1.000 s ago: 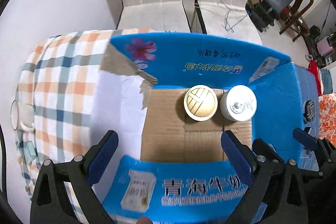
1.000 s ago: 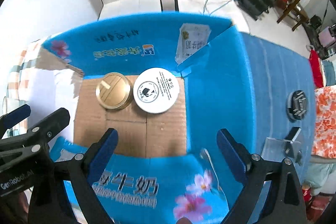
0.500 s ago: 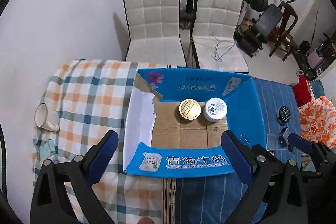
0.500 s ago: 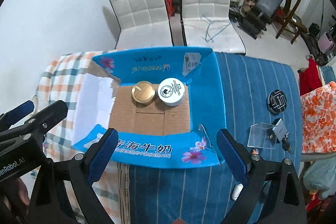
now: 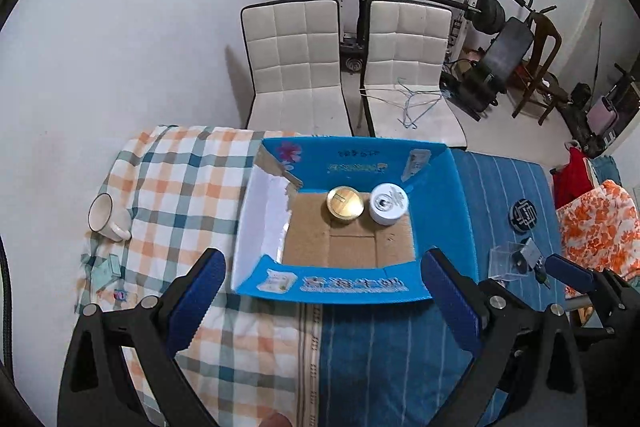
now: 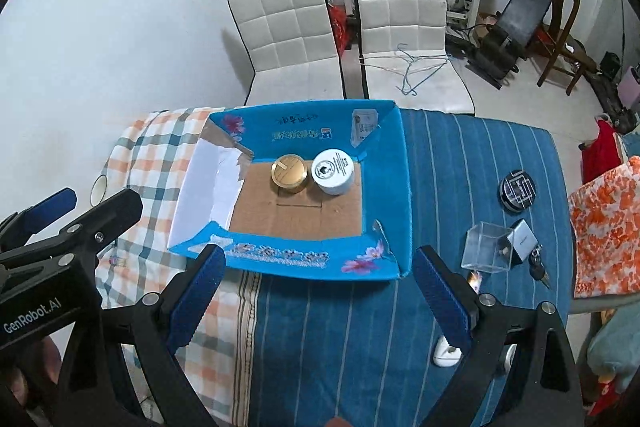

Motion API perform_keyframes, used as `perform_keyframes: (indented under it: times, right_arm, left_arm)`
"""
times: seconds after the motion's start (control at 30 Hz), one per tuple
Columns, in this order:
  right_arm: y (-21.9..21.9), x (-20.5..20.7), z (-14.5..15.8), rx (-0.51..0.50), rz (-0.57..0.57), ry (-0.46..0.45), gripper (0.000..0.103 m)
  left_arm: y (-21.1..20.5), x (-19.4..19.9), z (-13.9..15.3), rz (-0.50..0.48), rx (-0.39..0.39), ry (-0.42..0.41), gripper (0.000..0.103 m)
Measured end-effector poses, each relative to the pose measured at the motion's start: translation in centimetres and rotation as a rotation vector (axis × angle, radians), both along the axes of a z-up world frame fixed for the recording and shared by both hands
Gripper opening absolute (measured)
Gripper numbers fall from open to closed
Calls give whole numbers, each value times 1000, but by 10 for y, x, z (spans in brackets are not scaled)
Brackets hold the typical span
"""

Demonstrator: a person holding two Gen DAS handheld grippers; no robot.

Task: Organize rigid objects
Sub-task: 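Lift both tools out of the blue box, then grasp the clear plastic cube with the left tool while the right tool grasps the silver tin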

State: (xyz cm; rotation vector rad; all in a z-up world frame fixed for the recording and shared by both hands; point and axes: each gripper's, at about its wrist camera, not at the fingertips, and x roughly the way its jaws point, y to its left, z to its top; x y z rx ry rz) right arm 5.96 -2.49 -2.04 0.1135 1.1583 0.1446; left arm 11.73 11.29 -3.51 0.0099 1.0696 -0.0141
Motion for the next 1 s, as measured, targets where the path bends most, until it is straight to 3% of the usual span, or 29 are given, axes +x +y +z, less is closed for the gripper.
perform_keyframes:
  times: [0.2, 0.5, 0.77, 1.0]
  right_arm:
    - [-63, -26, -7, 0, -74, 18, 97]
    - [-203, -74, -54, -47, -334, 137, 97]
    - [-296, -114, -138, -64, -515, 304, 97]
    - [-330, -127, -219, 8, -576, 412, 97]
  left_arm:
    - [-51, -7, -12, -61, -17, 28, 100]
    - [-176, 2, -67, -289, -47, 156, 100]
    - [-264, 8, -156, -438, -42, 348, 100]
    - [-305, 12, -225, -440, -25, 468, 100]
